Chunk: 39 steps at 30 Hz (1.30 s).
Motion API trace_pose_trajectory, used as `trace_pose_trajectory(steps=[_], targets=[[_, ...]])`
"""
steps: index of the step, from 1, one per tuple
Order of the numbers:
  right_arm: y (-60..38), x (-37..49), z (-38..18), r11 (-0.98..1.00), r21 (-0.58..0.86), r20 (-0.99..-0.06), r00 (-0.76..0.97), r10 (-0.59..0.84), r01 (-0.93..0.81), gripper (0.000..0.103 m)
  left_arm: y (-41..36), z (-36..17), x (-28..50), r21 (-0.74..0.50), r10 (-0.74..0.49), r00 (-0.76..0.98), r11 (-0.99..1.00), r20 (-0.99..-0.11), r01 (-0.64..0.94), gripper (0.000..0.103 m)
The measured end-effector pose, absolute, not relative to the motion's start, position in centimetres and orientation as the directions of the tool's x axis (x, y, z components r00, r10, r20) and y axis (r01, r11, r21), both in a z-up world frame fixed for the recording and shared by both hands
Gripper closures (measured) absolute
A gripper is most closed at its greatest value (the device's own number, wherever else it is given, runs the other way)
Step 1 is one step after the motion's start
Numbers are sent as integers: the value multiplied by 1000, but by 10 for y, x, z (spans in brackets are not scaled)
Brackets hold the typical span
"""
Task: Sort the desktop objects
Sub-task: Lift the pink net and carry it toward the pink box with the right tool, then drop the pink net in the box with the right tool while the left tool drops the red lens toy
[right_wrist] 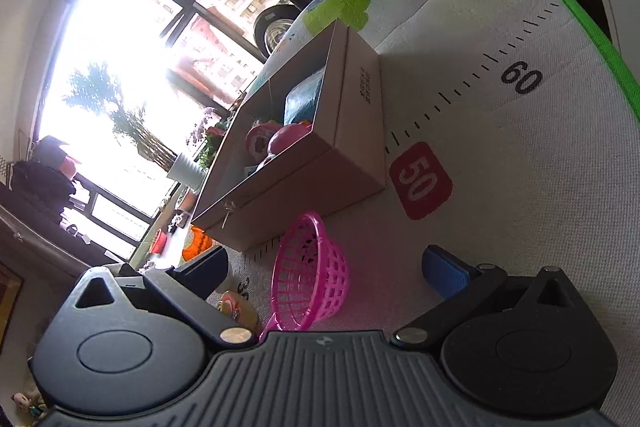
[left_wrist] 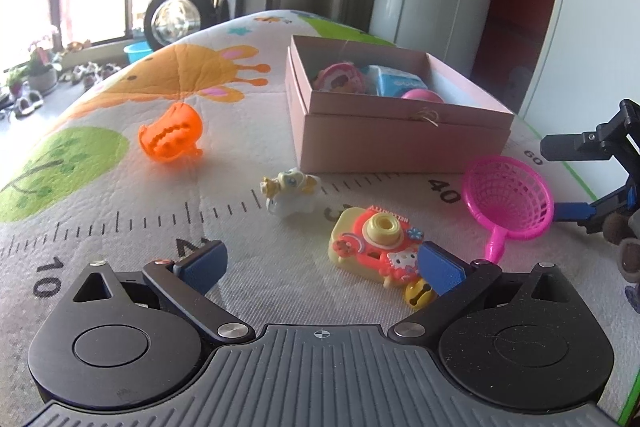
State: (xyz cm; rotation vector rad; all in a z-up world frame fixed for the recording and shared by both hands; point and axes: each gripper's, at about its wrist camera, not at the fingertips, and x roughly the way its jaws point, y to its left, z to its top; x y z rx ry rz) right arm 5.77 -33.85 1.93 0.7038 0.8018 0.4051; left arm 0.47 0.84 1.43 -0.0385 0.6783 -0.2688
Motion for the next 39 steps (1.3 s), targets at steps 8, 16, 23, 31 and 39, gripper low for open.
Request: trace_pose_trajectory(steps=[8,16,23,31,39], targets=[[-306,50,43,858,459,-610,621,492,-229,0,11,18,2,-96,-230,761,971,-606,217,0],[-228,41,55,941,26,-634,723,276,-336,0,22,20,-1,-96,-200,765,979,-612,179,0],[-210,32,41,915,-144,-638,742,206,-378,20,12,26,-3,-76,-246,745,964,-620,255,0],[-242,4,69,928,-104,-583,778,235,-358,20,-36,22,20,-12,-249,712,947,-657,320,0],[-260,-22,89,915,-89,-542,790,286,-393,20,-47,16,24,30,-227,700,942,-677,334,40]])
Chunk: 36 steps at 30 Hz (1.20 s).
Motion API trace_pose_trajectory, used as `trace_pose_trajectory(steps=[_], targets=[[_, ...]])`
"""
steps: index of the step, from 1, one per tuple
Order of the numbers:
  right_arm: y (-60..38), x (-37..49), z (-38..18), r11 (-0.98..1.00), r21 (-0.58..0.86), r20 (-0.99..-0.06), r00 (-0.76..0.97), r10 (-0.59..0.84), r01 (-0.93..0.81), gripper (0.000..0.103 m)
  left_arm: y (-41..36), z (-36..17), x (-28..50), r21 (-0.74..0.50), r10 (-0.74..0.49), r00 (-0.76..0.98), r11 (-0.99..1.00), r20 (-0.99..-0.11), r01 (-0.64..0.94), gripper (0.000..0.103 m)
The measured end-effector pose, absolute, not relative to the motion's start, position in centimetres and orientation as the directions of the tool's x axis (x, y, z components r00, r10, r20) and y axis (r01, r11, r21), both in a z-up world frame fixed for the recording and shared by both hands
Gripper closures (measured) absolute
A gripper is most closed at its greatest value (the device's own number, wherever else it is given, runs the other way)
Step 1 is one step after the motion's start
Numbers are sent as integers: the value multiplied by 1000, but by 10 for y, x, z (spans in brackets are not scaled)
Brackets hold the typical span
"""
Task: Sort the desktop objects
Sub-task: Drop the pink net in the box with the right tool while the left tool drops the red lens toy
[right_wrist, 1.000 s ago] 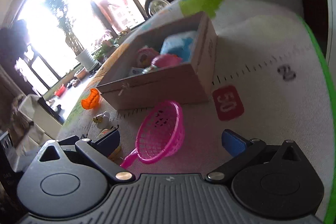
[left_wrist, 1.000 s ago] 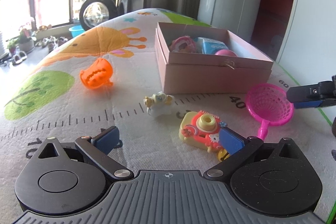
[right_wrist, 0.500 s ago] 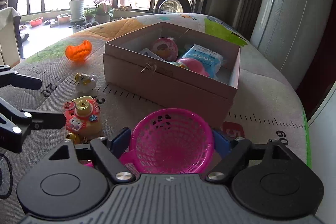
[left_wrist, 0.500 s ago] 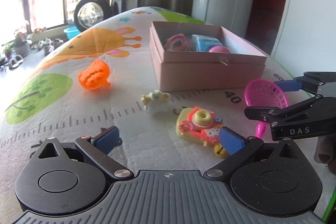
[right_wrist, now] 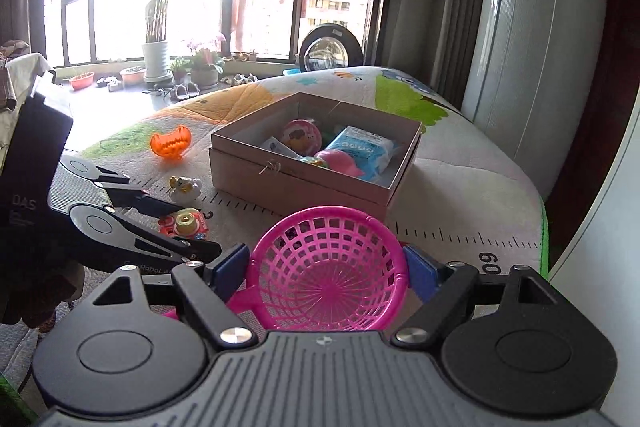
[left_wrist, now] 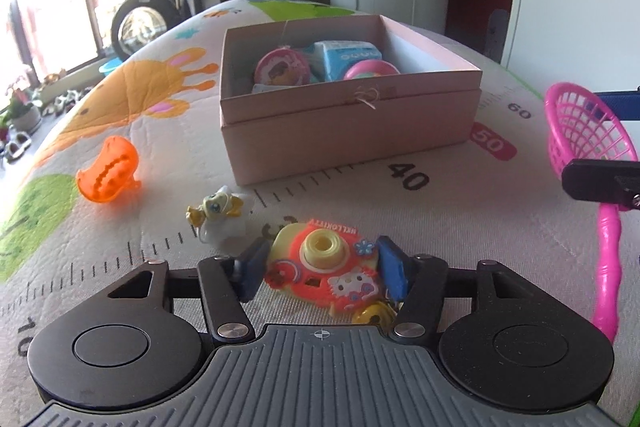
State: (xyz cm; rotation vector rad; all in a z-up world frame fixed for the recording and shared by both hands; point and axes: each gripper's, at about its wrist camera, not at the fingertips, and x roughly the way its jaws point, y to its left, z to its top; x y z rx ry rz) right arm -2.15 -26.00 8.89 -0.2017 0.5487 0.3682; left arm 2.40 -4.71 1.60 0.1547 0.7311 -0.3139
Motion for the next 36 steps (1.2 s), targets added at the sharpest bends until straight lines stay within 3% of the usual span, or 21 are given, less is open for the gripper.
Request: trace_pose_trajectory(steps=[3,7,12,13,15,18,25,33,36], targets=[[-269,-30,103,917,-99,-494,819,291,-386,20,-44,31,14,53,-236,732,936,-640,348,40],[-281,-32,124,927,-74,-435,848,302,-367,20,-42,87,14,58,-305,802,920,-513,387,40],[-282,-22,139,933,-75,-388,872,299,-353,20,-64,133,54,135,-306,875,916,-374,378,39],[-281,-19,140,933,-74,-385,873,299,-352,20,-68,136,69,121,-321,869,913,-378,390,38],[-278,-12,144,935,-87,-377,880,290,-345,20,-68,136,89,68,-321,859,924,-399,377,16],[-277,-5,154,935,-155,-329,909,256,-319,20,-49,128,95,-21,-306,854,944,-420,328,8],[-246,69,172,887,-366,-261,946,192,-281,20,-12,75,42,-8,-265,824,953,-501,302,5],[-162,151,115,736,-514,-388,885,258,-440,20,15,35,9,-66,-264,790,959,-553,274,3],[-149,170,97,731,-424,-515,806,292,-535,24,29,30,11,-83,-240,794,969,-558,234,3]])
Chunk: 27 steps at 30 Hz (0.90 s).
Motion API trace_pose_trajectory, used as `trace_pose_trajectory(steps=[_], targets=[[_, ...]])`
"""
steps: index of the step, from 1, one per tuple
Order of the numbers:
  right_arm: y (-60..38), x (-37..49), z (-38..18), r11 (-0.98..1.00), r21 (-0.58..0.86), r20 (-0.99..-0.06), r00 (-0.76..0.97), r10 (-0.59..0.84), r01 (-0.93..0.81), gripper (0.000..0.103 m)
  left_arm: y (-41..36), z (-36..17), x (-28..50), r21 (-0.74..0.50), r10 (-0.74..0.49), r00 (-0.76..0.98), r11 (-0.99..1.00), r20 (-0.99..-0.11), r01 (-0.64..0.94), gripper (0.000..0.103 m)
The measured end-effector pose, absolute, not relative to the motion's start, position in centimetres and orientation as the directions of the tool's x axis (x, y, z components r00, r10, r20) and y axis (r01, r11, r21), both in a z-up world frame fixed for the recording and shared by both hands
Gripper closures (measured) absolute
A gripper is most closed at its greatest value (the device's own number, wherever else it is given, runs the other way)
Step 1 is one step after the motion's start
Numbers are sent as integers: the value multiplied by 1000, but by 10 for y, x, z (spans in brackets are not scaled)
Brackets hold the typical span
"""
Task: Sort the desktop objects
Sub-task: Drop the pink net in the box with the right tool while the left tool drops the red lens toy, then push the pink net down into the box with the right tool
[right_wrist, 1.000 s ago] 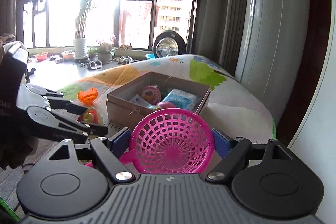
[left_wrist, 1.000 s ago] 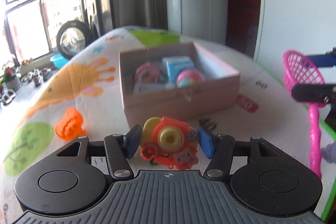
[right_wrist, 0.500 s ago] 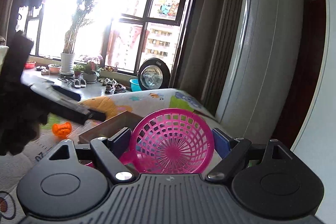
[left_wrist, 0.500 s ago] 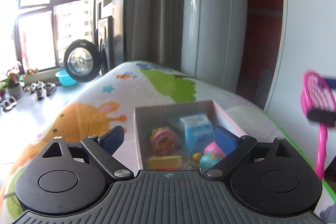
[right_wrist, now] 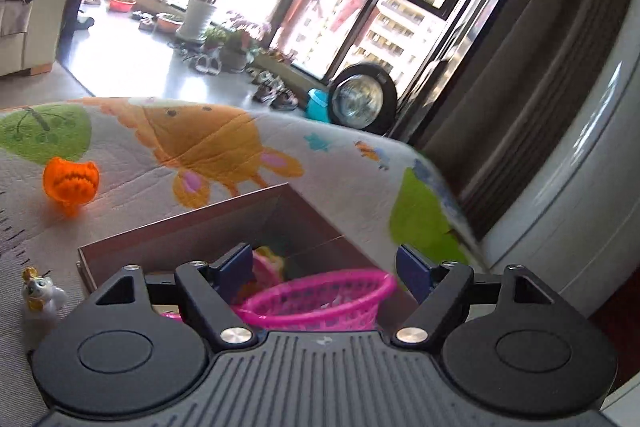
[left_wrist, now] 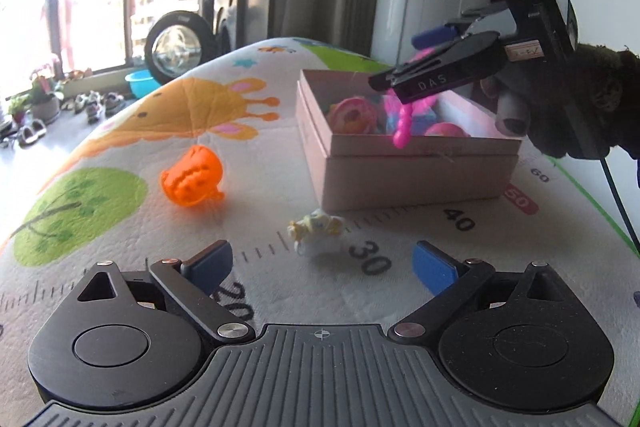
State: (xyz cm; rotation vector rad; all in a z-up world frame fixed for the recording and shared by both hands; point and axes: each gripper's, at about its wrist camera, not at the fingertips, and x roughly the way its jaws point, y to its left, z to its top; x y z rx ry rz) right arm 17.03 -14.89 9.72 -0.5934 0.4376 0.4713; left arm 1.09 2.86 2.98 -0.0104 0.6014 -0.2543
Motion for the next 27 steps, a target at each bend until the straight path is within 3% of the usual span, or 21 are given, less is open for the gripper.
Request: trace_pose_trajectory(steps=[3,9,16,20,22,23,24,27], targets=[[-154,174,92,756,-346,-557,770,311,-556,16,46,29,6,-102,-213,812,977,-544,189,2],[-175,159,108,809,-341,-527,810,257,-479,14,67,23,12,-167,-192,808,979,-557,117,2],[-171,183,92,869,-115,-672,682,290,-482,14,52,28,4,-194,-264,797,963,-542,187,1],[-149,195,84,857,-76,-711,630,312,-510,4,35,27,-5,-179,-312,786,950,-534,256,1],[-138,196,77,853,-153,-737,632,238,-499,6,29,24,-7,-165,-332,776,943,-536,289,1],[-135,196,74,852,-189,-742,639,202,-489,16,27,23,-8,-160,-335,774,941,-537,297,1],[-137,197,74,855,-188,-742,640,200,-484,20,26,22,-8,-158,-336,774,941,-537,299,1],[-151,203,81,893,-143,-738,647,191,-427,20,29,20,-5,-178,-341,770,940,-539,292,1]])
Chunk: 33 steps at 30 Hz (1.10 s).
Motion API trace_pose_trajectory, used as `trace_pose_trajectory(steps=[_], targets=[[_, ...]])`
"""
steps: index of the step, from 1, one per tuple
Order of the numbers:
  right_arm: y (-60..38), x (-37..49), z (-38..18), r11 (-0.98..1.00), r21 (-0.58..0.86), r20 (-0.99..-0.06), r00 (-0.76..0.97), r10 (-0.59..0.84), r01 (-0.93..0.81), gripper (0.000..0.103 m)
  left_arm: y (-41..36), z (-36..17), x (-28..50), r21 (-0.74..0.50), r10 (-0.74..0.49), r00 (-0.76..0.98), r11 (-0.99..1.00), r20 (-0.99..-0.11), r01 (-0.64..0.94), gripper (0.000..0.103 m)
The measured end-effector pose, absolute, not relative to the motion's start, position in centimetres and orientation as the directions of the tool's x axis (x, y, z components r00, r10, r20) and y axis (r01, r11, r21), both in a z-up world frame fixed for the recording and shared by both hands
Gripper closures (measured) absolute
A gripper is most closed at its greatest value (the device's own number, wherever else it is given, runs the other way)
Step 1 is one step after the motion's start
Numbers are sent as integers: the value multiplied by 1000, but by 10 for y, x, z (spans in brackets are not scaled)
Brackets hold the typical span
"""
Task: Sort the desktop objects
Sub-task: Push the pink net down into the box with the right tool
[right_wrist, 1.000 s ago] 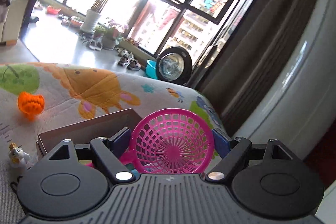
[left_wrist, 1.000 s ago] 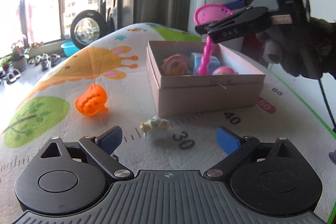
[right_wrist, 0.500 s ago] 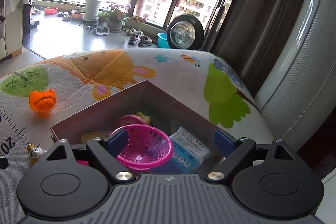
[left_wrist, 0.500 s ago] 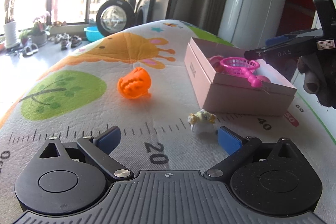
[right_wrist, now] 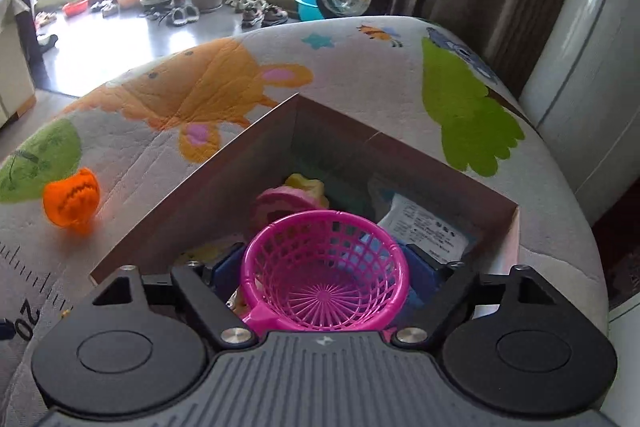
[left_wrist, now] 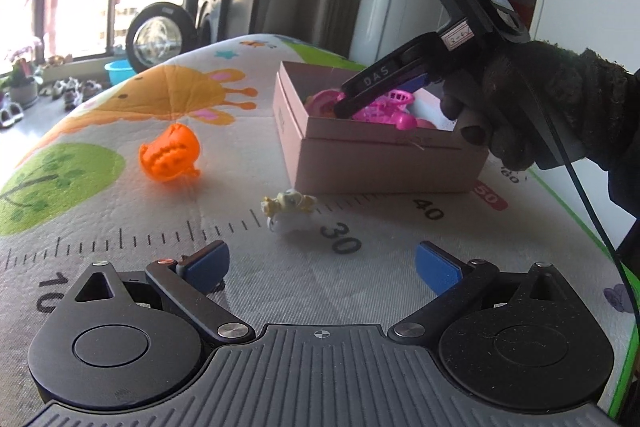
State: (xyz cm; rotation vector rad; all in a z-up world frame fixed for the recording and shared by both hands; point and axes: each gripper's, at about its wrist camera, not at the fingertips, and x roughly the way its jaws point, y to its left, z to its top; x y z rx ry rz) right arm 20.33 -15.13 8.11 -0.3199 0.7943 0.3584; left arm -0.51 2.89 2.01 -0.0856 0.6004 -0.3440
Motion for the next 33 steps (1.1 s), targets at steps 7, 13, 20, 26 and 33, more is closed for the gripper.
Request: trace_pose_trajectory(steps=[7,13,20,26,33], targets=[[-189,231,103,958,43,-664,708,239,-283,16,31,18,-3,-193,-339,765,941,-548,279,1],[-195,214,108,968,-41,-603,778,174,-248,15,32,16,0,-205,-341,757,940,-557,273,1],[-184,133,111,897,-116,-528,791,308,-426,15,38,18,1,-198,-300,778,953,-552,228,1],[-175,136,108,908,-195,-518,825,226,-372,32,53,20,9,-216,-222,796,969,-563,118,1],[-200,228,89,938,221,-676,652,344,-266,57,36,17,3,-184,-276,782,961,-558,208,1]])
